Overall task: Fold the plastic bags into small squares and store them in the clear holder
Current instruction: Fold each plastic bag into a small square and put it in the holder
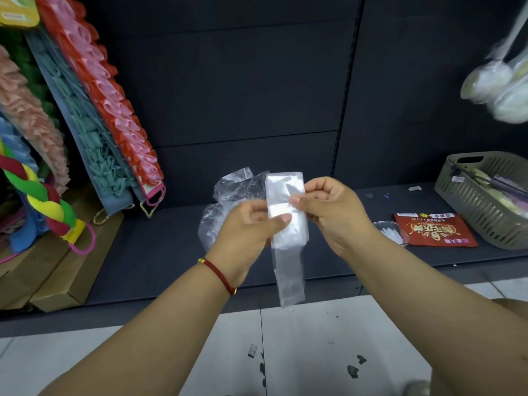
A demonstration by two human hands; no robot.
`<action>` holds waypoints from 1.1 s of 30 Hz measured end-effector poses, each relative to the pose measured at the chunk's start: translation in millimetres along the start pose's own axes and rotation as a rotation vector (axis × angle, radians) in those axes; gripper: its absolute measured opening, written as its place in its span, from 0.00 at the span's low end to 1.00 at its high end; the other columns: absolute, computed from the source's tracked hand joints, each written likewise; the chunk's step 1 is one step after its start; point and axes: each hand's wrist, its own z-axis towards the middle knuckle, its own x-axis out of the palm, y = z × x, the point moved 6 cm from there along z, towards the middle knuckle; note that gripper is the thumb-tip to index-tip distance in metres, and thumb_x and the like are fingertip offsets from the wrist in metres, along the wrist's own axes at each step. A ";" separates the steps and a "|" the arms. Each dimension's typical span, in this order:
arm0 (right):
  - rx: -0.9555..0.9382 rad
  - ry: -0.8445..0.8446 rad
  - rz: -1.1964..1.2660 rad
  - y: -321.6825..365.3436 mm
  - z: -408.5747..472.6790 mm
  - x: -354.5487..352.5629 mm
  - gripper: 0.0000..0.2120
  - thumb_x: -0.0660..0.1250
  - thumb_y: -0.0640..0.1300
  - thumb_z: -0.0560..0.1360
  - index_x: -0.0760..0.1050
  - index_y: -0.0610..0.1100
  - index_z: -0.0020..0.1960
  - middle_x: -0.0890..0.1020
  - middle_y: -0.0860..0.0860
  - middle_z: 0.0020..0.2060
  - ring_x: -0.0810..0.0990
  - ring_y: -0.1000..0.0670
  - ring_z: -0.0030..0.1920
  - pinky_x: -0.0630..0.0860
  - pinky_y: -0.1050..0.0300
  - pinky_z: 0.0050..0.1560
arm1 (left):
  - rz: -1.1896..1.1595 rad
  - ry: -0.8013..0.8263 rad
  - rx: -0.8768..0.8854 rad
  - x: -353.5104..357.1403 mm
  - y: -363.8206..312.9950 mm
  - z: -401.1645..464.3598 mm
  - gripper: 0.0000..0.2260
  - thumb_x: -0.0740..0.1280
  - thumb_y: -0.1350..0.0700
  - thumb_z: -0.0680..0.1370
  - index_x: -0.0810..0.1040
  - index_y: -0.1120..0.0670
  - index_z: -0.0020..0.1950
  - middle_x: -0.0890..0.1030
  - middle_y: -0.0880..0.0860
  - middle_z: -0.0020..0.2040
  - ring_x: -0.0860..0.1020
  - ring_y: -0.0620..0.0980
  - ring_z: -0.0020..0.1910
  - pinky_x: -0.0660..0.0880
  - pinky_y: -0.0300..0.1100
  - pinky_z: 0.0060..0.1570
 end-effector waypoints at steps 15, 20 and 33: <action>0.545 0.269 -0.203 -28.6 -27.2 12.0 0.37 0.66 0.67 0.64 0.75 0.37 0.57 0.85 0.40 0.40 0.83 0.47 0.36 0.79 0.56 0.40 | 0.082 -0.241 0.017 -23.2 -3.2 4.3 0.07 0.74 0.61 0.74 0.82 0.66 0.43 0.78 0.58 0.37 0.73 0.45 0.31 0.72 0.32 0.31; 0.439 0.218 -0.098 -26.7 -19.7 8.0 0.35 0.68 0.63 0.64 0.79 0.33 0.55 0.85 0.40 0.42 0.83 0.46 0.42 0.81 0.53 0.49 | -0.036 -0.198 -0.054 -16.2 -2.2 1.0 0.07 0.73 0.64 0.73 0.82 0.68 0.47 0.82 0.57 0.34 0.77 0.43 0.28 0.73 0.31 0.29; 0.133 0.204 -0.126 -17.5 -13.8 5.3 0.09 0.70 0.31 0.72 0.81 0.39 0.51 0.86 0.42 0.47 0.84 0.43 0.48 0.81 0.53 0.50 | 0.249 -0.083 -0.081 -9.9 2.5 -6.2 0.11 0.76 0.59 0.72 0.79 0.65 0.46 0.84 0.61 0.39 0.78 0.48 0.35 0.77 0.39 0.39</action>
